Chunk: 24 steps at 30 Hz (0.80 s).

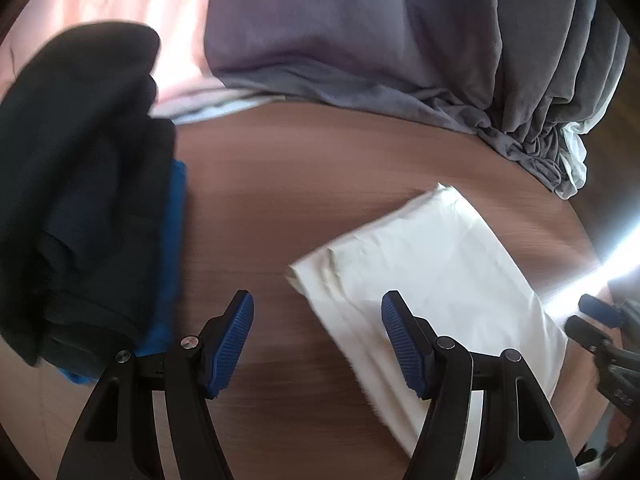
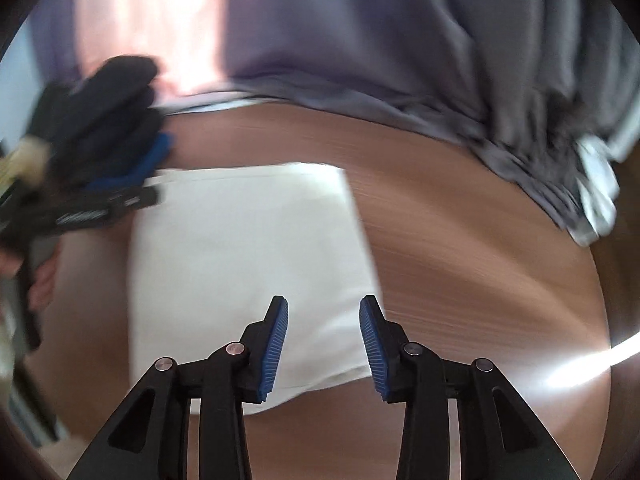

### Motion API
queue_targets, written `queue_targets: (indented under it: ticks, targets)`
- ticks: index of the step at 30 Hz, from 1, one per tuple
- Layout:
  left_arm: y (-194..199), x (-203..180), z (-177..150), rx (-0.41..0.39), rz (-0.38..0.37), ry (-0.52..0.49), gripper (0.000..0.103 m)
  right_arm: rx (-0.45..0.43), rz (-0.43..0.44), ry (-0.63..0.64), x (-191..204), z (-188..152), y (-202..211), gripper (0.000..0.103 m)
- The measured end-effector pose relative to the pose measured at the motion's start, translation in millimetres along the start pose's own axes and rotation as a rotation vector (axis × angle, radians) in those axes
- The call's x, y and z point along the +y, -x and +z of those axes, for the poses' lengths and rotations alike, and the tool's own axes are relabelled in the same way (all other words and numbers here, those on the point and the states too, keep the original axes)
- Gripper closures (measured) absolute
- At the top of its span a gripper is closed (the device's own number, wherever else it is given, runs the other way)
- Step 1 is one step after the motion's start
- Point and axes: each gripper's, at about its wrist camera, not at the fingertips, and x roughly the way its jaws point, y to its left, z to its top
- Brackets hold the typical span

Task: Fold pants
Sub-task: 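Grasp the folded shorts edge with the left gripper while the right gripper grasps beside it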

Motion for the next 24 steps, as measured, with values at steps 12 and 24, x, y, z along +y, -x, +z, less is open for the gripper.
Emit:
queue_targets:
  ticks: [12,24]
  targets:
    - [-23.6,-21.3,-4.2,0.016,0.081,-0.092,0.029,0.141,0.030,-0.163,-35.6,-37.6,-45.1,0.064]
    - [-19.6,-7.8,-1.0,-0.009,0.013,-0.038,0.029,0.011,-0.010,-0.172,-32.2,-22.0,-16.5,0.053]
